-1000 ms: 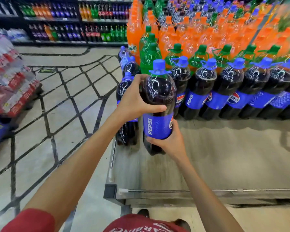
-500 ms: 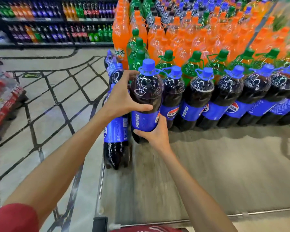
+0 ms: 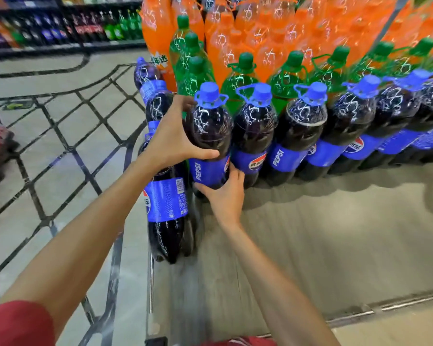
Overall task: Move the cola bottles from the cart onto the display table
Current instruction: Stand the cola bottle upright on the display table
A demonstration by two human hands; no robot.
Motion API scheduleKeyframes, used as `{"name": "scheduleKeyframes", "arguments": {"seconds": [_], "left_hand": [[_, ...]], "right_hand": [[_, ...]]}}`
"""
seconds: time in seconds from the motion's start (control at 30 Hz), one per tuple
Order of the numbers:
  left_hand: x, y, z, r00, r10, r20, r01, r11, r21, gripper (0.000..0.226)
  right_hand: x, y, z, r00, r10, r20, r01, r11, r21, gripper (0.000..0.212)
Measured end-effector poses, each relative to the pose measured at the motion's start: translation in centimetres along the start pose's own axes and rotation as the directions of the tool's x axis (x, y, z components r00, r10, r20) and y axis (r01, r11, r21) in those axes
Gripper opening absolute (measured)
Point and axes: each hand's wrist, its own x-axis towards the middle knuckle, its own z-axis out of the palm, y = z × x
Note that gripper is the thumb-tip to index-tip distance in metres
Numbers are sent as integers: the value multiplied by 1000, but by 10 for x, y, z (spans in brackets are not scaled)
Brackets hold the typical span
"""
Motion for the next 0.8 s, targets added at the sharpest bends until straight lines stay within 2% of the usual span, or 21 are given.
{"name": "scheduleKeyframes", "arguments": {"seconds": [0.33,0.57,0.8], "left_hand": [[15,-25,2,999,5,42,-5,1000,6,96],[12,-31,4,999,16,47,-16,1000,-3,97],[9,-28,5,999,6,48,-7,1000,27,110]], "right_hand": [[10,-2,21,995,57,-76,-64,993,-98,91],[5,-6,28,981,92,-173,-115,985,-127,92],[6,-4,27,985,77,-156,-102,981,-164,86]]}}
